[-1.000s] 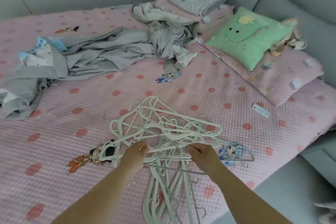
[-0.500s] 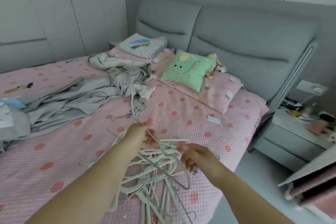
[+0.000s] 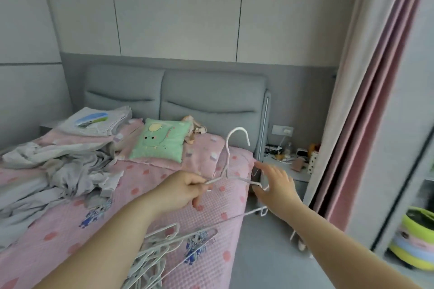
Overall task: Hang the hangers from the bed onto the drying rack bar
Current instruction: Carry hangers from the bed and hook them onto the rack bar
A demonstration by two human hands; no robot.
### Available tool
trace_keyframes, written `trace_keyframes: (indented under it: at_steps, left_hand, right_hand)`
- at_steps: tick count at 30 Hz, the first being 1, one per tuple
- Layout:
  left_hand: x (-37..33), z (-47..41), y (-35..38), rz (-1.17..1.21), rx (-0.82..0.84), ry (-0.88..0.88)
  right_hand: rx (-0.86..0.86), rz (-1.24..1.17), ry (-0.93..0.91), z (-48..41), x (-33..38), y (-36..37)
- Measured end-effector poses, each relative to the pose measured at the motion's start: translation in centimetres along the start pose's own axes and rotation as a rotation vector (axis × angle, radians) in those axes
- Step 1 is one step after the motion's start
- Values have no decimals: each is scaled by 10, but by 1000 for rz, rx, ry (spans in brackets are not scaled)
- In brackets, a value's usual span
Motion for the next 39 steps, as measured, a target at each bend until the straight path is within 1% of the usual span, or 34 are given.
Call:
trace_keyframes:
  at_steps: [3, 5, 7, 10, 12, 16, 19, 22, 25, 29, 32, 35, 39]
  left_hand:
    - [-69, 16, 38, 12, 117, 140]
    - [-115, 32, 72, 33, 202, 231]
    - [-154, 49, 108, 47, 249, 319]
    - [-210, 72, 160, 23, 263, 449]
    - [-250, 92, 196, -44, 246, 547]
    - [-333, 148, 267, -154, 222, 759]
    - [-388, 195, 321, -164, 252, 859]
    - [-436, 237, 368, -161, 307, 972]
    - [-476, 274, 410, -160, 368, 1073]
    - [-518, 301, 464, -181, 458, 1140]
    - [-548, 307, 508, -188, 497, 1169]
    - [-584, 299, 547, -151, 527, 1189]
    - [-641, 263, 584, -92, 512, 1177]
  right_hand:
    - [59, 101, 31, 49, -31, -48]
    - [91, 62, 135, 92, -58, -86]
    - [68, 75, 233, 138, -84, -128]
    - [-40, 89, 360, 210, -120, -191]
    - [-105, 77, 448, 261, -142, -225]
    - [-243, 136, 637, 366, -174, -289]
    - [-338, 226, 754, 442, -193, -334]
    - [-451, 228, 873, 511, -206, -375]
    - [-541, 289, 977, 575, -214, -408]
    - [-617, 398, 1048, 635, -230, -441]
    - [-624, 478, 1101, 662, -251, -465]
    - [-597, 540, 1146, 673, -284, -493]
    - [-606, 599, 1147, 662, -340, -535]
Point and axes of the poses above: each hand's wrist, its own z-axis away from the middle knuckle, its own y-axis out of the palm, x = y × z, the point moved 7 cm from there along -z, towards the middle knuckle, and after that the axes turned 5 degrees about -y, right-handed, at the moved point
